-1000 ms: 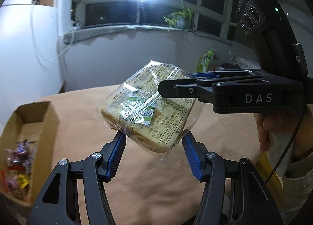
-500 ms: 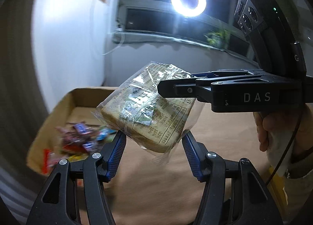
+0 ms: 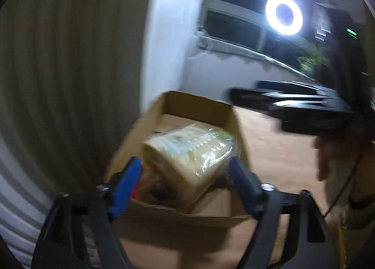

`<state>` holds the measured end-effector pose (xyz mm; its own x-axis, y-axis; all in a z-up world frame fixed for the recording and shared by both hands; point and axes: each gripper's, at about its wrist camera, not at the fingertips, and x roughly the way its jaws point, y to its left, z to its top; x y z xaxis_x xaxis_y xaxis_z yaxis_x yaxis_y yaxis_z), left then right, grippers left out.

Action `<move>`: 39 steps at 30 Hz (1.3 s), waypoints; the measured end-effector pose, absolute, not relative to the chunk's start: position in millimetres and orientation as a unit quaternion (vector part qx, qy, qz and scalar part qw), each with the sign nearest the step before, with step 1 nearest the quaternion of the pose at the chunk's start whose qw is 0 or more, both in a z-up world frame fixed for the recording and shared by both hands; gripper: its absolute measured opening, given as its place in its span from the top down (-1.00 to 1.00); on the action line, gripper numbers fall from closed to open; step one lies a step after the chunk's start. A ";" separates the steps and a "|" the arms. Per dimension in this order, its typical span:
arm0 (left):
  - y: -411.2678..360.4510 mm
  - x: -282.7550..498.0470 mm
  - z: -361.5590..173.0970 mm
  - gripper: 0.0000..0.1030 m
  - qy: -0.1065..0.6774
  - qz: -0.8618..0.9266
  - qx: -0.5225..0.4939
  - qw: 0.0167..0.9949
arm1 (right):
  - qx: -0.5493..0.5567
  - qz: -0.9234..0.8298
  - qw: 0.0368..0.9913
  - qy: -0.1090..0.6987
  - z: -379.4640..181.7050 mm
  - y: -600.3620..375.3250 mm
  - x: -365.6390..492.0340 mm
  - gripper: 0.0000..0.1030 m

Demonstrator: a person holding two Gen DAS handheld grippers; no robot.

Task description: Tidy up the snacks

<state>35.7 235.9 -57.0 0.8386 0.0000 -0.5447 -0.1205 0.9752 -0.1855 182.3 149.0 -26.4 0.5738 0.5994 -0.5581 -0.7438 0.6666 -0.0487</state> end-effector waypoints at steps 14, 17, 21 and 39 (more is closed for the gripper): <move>252.9 17.9 -42.5 -0.94 0.273 0.111 -0.102 0.950 | -0.119 0.284 0.930 0.203 -45.0 95.3 131.3 -1.00; 250.2 15.1 -36.7 -0.99 0.261 0.111 -0.104 0.953 | -0.122 0.268 0.932 0.212 -47.2 88.8 119.8 -1.00; 251.7 14.7 -33.7 -0.99 0.254 0.112 -0.108 0.955 | -0.128 0.239 0.941 0.201 -45.0 84.9 106.9 -1.00; 176.6 11.9 -11.3 -0.99 0.250 0.048 -0.068 0.965 | -0.071 0.169 0.960 0.211 -43.2 -3.6 82.9 -1.00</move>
<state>11.9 176.6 -11.3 0.8705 0.0586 -0.4887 -0.1262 0.9863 -0.1066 82.9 -3.6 -43.2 0.8544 0.2943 -0.4283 -0.3541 0.9329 -0.0652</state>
